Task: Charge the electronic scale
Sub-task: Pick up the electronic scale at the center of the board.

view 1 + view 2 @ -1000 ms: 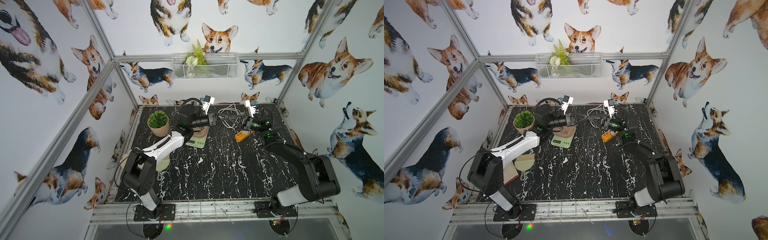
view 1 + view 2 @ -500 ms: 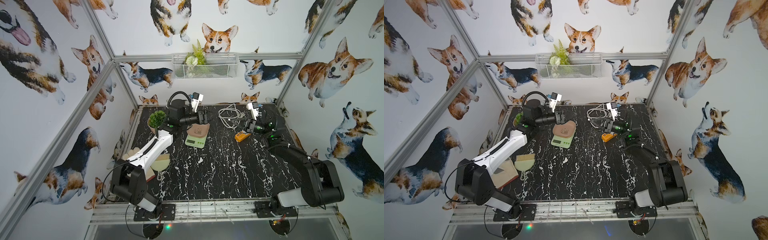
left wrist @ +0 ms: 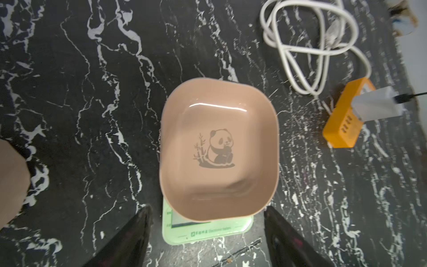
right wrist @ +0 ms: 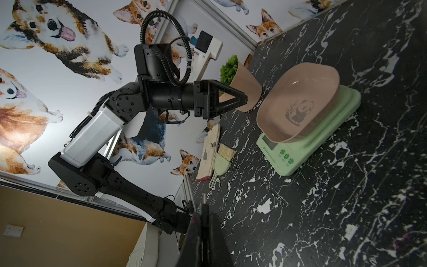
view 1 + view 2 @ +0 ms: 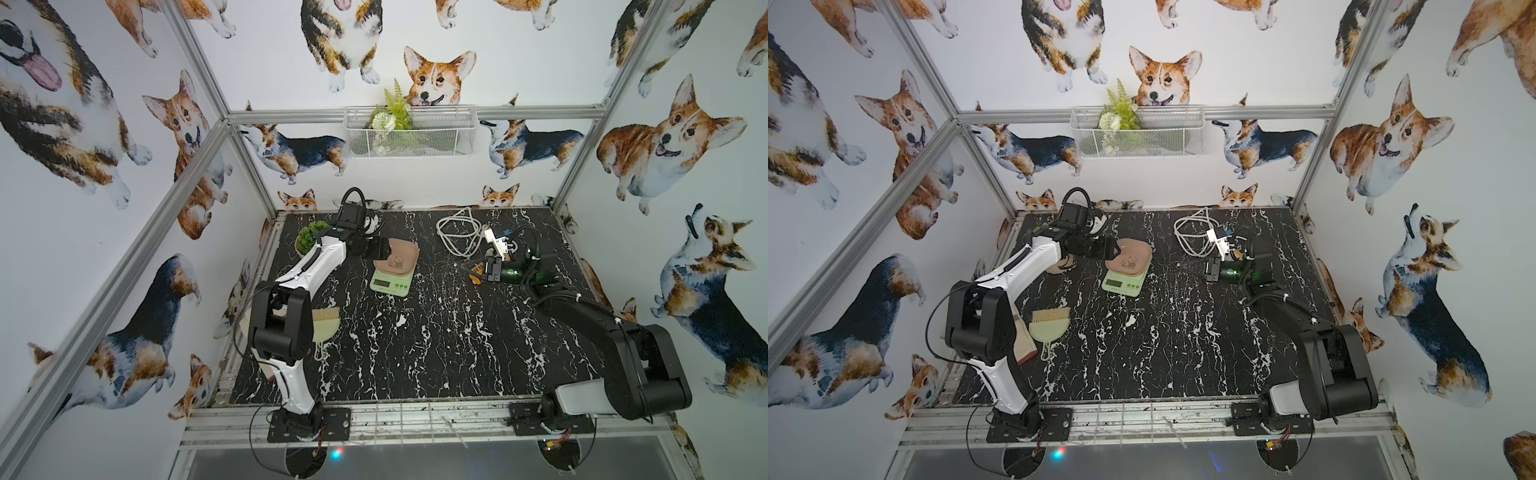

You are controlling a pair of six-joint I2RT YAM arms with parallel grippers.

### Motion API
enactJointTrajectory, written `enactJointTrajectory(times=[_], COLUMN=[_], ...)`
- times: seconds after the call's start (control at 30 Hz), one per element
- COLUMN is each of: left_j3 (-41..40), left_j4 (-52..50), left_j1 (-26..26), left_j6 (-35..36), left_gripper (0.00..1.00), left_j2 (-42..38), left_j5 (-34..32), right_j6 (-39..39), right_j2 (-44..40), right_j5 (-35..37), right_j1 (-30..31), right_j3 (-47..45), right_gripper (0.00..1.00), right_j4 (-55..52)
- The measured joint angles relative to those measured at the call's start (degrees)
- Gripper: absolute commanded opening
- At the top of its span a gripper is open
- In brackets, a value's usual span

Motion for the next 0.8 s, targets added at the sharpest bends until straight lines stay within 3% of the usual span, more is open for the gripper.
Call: enactJointTrajectory(times=[0.2, 0.43, 0.63, 0.8], left_j3=[4.9, 8.1, 8.6, 8.7], left_j4=[-4.3, -5.2, -5.8, -5.6], left_j1=[0.9, 0.7, 0.8, 0.7], left_j6=[2.3, 2.8, 3.3, 3.4], left_gripper=[0.62, 0.53, 0.43, 0.29], left_j2=[7.4, 12.0, 13.7, 14.7], left_j5=[-4.7, -8.2, -9.2, -8.5], right_j6=[-0.8, -1.0, -1.2, -1.2], right_j2=[1.8, 2.7, 3.1, 3.5], right_j5=[-0.1, -0.3, -0.5, -0.5], right_j1=[0.7, 0.9, 1.0, 0.9], right_j3=[-0.4, -0.2, -0.2, -0.1], right_gripper=[0.0, 0.0, 0.0, 0.0], right_j4=[-1.7, -2.6, -3.1, -3.1])
